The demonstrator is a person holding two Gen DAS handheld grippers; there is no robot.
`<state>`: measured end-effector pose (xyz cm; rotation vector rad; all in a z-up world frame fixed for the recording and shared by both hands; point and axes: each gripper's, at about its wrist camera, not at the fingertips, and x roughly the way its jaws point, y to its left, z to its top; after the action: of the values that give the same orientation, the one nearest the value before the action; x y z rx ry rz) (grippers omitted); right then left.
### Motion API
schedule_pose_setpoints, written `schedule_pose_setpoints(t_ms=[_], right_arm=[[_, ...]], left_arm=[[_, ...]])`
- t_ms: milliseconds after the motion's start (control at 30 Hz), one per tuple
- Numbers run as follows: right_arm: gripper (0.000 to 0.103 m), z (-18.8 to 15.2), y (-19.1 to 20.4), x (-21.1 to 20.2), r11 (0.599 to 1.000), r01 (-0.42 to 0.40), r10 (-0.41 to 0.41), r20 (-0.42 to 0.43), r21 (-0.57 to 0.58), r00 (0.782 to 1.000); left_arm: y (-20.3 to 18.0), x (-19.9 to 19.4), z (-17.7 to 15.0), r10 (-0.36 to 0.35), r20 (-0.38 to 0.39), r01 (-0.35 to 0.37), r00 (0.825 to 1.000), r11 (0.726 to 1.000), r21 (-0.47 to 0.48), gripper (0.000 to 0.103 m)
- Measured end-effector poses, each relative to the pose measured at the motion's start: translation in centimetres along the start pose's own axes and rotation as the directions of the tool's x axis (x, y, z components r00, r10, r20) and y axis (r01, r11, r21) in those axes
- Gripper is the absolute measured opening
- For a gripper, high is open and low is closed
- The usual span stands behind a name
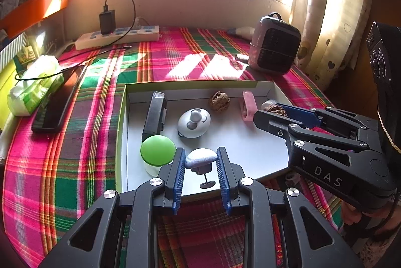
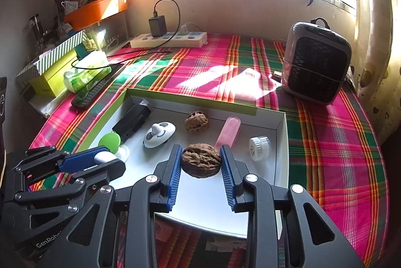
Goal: Organize objects
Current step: 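Lower the walnut into the box and open the right gripper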
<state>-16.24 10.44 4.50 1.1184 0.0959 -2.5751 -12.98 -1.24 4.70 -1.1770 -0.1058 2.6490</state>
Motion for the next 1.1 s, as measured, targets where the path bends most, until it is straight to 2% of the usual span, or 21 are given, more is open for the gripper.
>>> schedule_pose_setpoints(t_ms=[567, 1100], right_arm=[[0.032, 1.3, 0.5, 4.1, 0.999, -0.027, 0.024, -0.093, -0.036, 0.995], [0.032, 1.8, 0.6, 6.3, 0.998, -0.031, 0.025, -0.132, -0.047, 0.991]], left_arm=[[0.6, 1.9, -0.1, 0.001, -0.034, -0.002, 0.999, 1.000, -0.016, 0.023], [0.7, 2.9, 0.0, 0.008, -0.054, -0.008, 0.999, 1.000, -0.018, 0.023]])
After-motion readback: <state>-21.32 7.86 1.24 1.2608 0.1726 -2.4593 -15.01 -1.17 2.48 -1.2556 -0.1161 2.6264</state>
